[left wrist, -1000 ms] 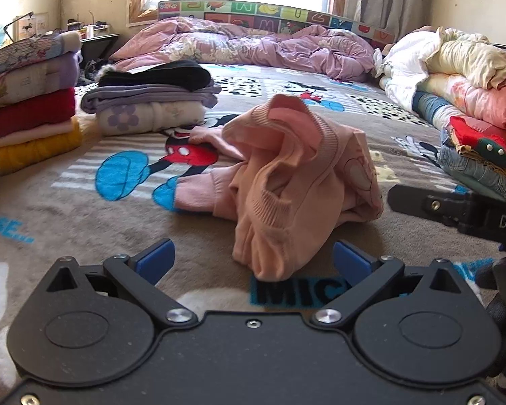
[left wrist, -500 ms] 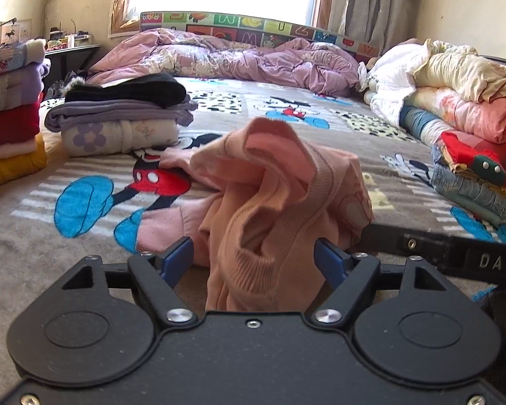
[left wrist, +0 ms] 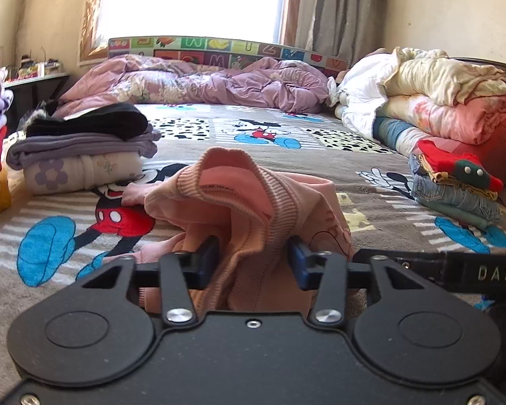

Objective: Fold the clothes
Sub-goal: 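Grasp the sweatshirt edge with the left tool while the right tool grasps another edge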

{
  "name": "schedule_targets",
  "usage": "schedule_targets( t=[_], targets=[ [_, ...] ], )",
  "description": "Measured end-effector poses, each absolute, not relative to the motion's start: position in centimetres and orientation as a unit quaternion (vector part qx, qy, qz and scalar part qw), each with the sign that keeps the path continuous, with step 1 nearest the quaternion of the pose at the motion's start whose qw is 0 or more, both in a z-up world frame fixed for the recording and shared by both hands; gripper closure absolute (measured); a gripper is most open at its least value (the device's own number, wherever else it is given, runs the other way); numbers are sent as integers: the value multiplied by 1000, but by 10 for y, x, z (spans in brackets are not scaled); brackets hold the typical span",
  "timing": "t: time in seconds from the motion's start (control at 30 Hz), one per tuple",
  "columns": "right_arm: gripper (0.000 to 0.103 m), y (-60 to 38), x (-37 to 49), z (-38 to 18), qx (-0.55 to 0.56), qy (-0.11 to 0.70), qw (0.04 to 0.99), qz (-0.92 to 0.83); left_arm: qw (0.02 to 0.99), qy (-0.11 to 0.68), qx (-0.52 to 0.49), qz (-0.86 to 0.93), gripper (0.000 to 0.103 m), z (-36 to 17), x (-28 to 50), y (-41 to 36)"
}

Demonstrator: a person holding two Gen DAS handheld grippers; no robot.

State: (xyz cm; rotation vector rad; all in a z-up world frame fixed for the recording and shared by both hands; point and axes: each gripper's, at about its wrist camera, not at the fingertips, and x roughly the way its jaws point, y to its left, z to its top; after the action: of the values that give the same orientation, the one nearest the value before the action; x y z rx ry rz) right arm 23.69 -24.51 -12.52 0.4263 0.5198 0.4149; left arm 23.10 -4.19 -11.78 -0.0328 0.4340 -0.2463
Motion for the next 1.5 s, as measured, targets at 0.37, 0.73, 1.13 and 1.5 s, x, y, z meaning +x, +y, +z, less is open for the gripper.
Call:
schedule_targets(
  t=[0.37,0.73,1.13,1.5],
  targets=[
    [31,-270,233,-129,277,239,910,194,954,189,79,-217,92,-120,202,-72],
    [29,-293,223,-123,289,227,912,181,904,206,193,-322,92,-144,169,-105],
    [29,-279,207,-109,215,224,931,194,862,267,228,-365,87,-159,147,-106],
    [24,-253,183,-89,154,222,943,193,874,271,183,-360,46,-136,133,-67]
  ],
)
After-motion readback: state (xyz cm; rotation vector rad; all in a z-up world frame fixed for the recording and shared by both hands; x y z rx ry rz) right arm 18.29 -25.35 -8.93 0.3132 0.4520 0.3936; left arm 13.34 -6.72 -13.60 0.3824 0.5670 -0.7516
